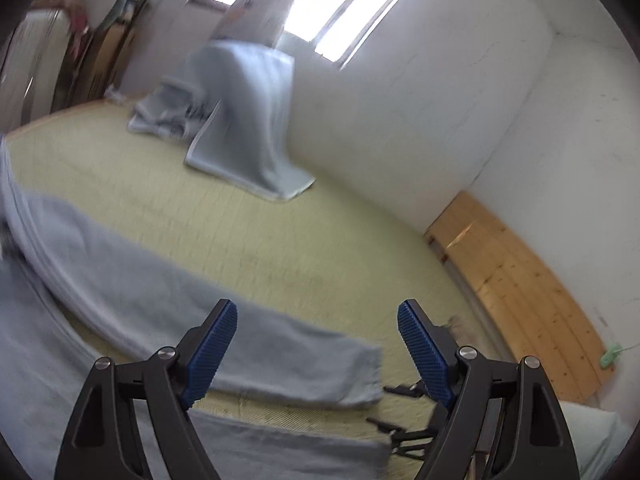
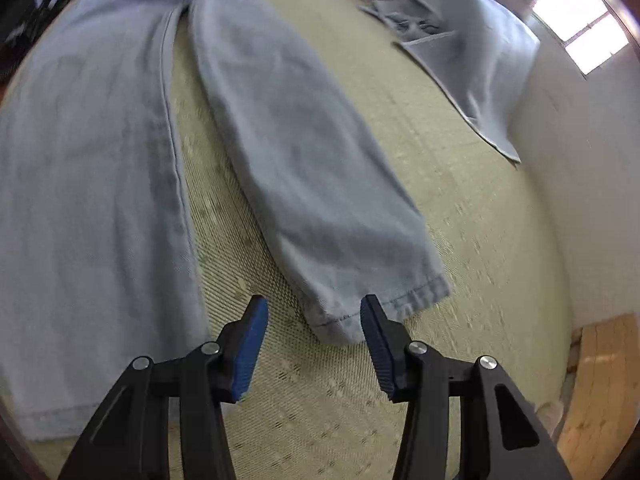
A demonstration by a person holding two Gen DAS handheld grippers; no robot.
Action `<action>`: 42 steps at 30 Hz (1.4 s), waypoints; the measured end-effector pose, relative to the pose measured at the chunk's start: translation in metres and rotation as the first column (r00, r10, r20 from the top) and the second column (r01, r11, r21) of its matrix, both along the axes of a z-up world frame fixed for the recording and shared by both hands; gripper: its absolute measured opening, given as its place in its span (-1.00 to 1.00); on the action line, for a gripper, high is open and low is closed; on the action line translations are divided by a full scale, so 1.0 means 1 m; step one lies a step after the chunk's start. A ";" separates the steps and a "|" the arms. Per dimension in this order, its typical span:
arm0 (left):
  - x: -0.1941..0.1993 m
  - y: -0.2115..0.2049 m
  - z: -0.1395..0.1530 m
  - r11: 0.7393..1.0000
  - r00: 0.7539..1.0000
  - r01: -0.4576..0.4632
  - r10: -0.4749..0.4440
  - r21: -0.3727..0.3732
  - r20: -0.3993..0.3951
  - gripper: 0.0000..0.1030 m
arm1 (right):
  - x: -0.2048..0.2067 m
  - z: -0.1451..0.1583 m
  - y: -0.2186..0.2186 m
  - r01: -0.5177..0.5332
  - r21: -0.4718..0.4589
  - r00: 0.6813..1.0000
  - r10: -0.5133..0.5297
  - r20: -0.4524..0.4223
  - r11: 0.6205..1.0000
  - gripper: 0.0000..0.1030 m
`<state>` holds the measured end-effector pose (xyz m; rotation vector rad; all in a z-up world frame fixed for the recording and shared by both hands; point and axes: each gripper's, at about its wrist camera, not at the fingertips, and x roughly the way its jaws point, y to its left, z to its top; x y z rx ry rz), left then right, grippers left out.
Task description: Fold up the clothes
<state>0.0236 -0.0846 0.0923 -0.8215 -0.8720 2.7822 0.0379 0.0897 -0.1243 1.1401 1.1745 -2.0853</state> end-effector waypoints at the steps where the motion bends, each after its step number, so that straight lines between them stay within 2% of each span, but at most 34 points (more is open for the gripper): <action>1: -0.004 -0.001 -0.011 1.000 1.000 -0.002 0.002 0.017 0.020 0.66 | -0.002 -0.005 -0.001 -0.014 0.008 1.000 0.014 0.005 1.000 -0.01; 4: -0.019 0.000 -0.030 0.998 0.997 0.003 -0.007 0.058 0.072 0.66 | -0.007 -0.013 0.000 -0.038 0.005 0.999 0.038 0.016 0.999 -0.01; 7: -0.028 0.006 -0.038 0.999 0.996 0.003 -0.007 0.040 0.085 0.66 | -0.013 -0.025 0.004 -0.052 0.014 0.998 0.051 0.040 0.999 -0.05; 9: -0.033 0.009 -0.040 0.999 0.996 0.004 -0.008 0.039 0.091 0.66 | -0.015 -0.031 0.007 -0.057 0.015 0.996 0.056 0.063 0.998 -0.24; 10: -0.036 0.010 -0.041 0.999 0.995 0.005 -0.009 0.038 0.095 0.66 | -0.016 -0.033 0.009 -0.058 0.016 0.996 0.057 0.074 0.998 -0.25; 11: -0.038 0.011 -0.042 0.999 0.995 0.006 -0.009 0.037 0.098 0.66 | -0.017 -0.032 0.011 -0.051 0.014 0.996 0.050 0.074 0.999 -0.38; 12: -0.040 0.012 -0.043 0.999 0.995 0.005 -0.008 0.036 0.099 0.66 | -0.018 -0.031 0.013 -0.044 0.011 0.996 0.043 0.075 0.999 -0.62; 14: -0.045 0.011 -0.046 0.999 0.995 -0.004 0.000 0.040 0.100 0.66 | -0.019 -0.028 0.016 -0.037 -0.006 0.995 0.038 0.092 0.999 -0.68; 19: -0.053 0.000 -0.057 0.991 0.993 -0.064 0.051 0.116 0.110 0.66 | -0.020 0.015 0.020 -0.025 -0.073 0.997 0.030 0.070 0.997 -0.79; 22: -0.053 -0.005 -0.058 0.989 0.991 -0.090 0.078 0.116 0.104 0.66 | -0.034 0.060 0.022 0.003 -0.133 1.000 0.000 0.021 0.991 -0.79; 25: -0.049 -0.011 -0.055 0.986 0.990 -0.124 0.115 0.112 0.085 0.66 | -0.059 0.100 0.026 0.040 -0.175 0.999 -0.045 -0.026 0.984 -0.79; 28: -0.043 -0.021 -0.052 0.979 0.985 -0.167 0.160 0.119 0.066 0.66 | -0.093 0.130 0.028 0.100 -0.238 0.994 -0.109 -0.025 0.966 -0.79; 33: -0.041 -0.037 -0.057 0.967 0.976 -0.209 0.198 0.145 0.087 0.66 | -0.164 0.157 0.035 0.232 -0.335 0.969 -0.249 -0.007 0.913 -0.81; 37: -0.045 -0.041 -0.062 0.965 0.973 -0.217 0.202 0.146 0.112 0.66 | -0.229 0.145 0.038 0.351 -0.347 0.934 -0.353 0.062 0.870 -0.81; 42: -0.049 -0.040 -0.066 0.970 0.974 -0.204 0.186 0.136 0.131 0.66 | -0.295 0.095 0.049 0.470 -0.301 0.882 -0.456 0.121 0.830 -0.81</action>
